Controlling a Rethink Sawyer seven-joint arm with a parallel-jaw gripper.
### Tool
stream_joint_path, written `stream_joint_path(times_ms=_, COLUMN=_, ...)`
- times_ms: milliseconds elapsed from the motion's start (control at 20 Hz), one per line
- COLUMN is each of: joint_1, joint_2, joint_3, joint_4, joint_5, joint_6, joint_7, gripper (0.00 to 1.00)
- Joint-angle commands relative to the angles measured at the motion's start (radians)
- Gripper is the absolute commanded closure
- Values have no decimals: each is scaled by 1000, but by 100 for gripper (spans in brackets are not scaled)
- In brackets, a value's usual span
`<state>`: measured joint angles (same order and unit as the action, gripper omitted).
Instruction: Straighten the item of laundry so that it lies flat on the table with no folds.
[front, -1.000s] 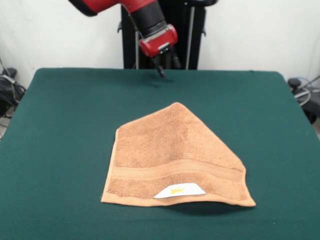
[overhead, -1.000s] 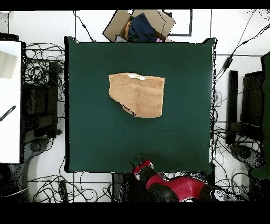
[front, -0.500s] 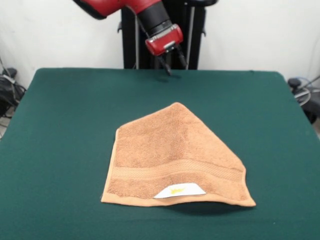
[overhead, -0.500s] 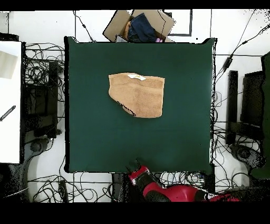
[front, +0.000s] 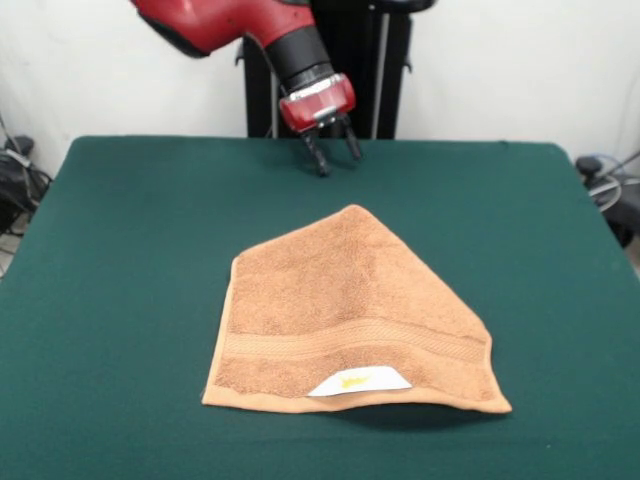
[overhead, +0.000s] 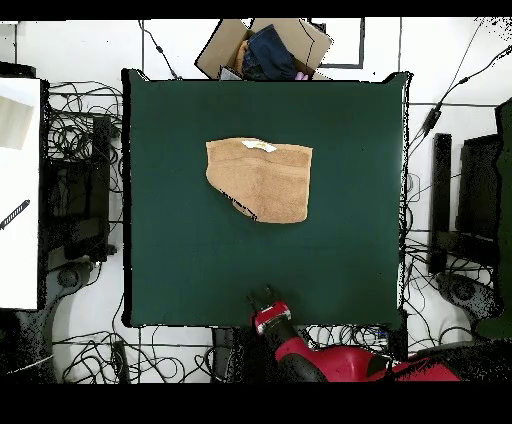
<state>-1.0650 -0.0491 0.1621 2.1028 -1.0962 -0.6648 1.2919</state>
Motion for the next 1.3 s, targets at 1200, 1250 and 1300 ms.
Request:
stream_joint_path(times_ms=1200, joint_1=50, joint_2=297, joint_3=-176, joint_4=-272, joint_5=-76, joint_6=-147, joint_7=216, gripper=0)
stream_joint_path(times_ms=1250, joint_1=58, joint_2=302, joint_3=-175, joint_4=-281, joint_5=-73, joint_6=-142, joint_7=226, gripper=0)
stream_joint_path(times_ms=1300, joint_1=68, joint_2=303, joint_3=-171, joint_4=-288, joint_5=-72, joint_6=-138, joint_7=235, gripper=0)
